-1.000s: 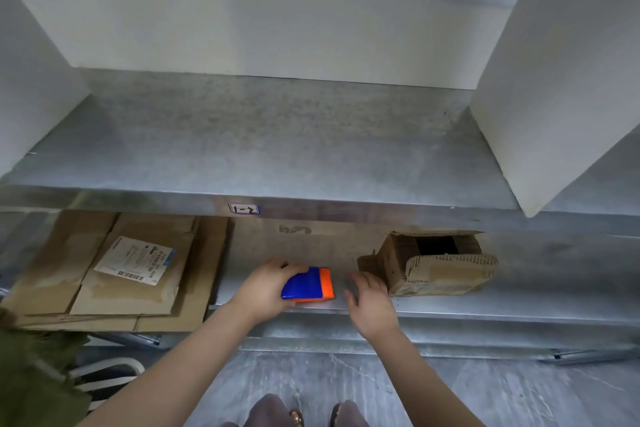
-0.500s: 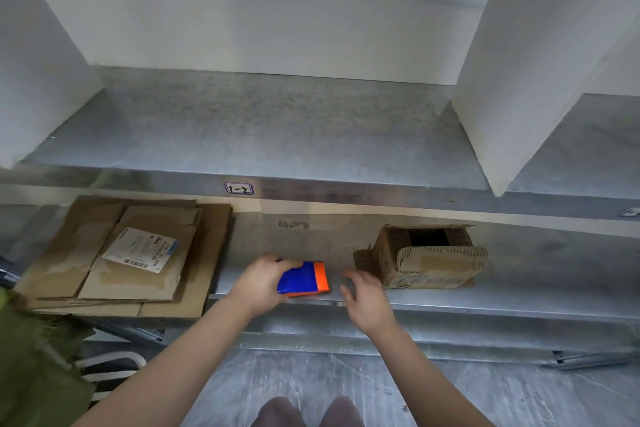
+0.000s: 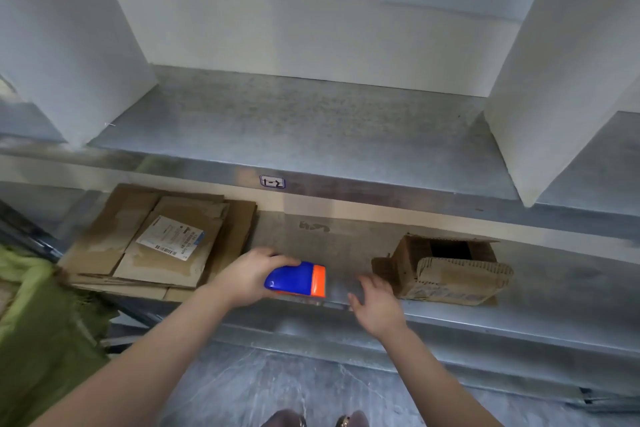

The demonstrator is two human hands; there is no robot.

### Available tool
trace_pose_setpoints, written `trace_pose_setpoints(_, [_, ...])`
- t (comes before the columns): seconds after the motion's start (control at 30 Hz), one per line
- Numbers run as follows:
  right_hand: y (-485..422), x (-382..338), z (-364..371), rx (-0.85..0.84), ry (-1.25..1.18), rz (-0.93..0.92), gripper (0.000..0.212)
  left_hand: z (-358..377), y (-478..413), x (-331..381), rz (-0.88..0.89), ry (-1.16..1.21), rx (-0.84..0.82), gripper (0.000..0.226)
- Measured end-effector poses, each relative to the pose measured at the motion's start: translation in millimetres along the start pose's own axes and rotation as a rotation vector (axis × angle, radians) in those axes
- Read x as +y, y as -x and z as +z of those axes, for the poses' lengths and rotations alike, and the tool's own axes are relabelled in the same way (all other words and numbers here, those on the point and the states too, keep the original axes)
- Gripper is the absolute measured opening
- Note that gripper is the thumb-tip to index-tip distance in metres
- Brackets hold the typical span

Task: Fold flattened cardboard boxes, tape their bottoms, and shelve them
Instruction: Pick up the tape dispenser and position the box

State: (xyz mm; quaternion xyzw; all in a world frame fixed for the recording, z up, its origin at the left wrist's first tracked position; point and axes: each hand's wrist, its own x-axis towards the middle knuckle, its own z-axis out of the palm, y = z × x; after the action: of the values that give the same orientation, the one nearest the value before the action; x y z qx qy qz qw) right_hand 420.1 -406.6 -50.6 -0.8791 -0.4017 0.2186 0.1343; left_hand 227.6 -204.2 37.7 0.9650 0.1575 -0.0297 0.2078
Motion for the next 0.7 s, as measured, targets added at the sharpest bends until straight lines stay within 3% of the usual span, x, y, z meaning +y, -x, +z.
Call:
trace_pose_setpoints(0.3, [11.4, -21.1, -55.0, 0.095, -0.566, -0.162, 0.04, -38.9, -23.3, 31.8, 0.244, -0.011, 0.191, 0.065])
trace_pose_setpoints(0.57, [31.9, -10.5, -81.8, 0.061, -0.916, -0.046, 0.016, -59.5, -31.9, 63.6, 0.387, 0.035, 0.272, 0.061])
trace_pose_setpoints(0.7, [43.6, -9.5, -86.6, 0.081, -1.059, 0.016, 0.024, -55.4, -38.5, 81.6, 0.454, 0.034, 0.256, 0.059])
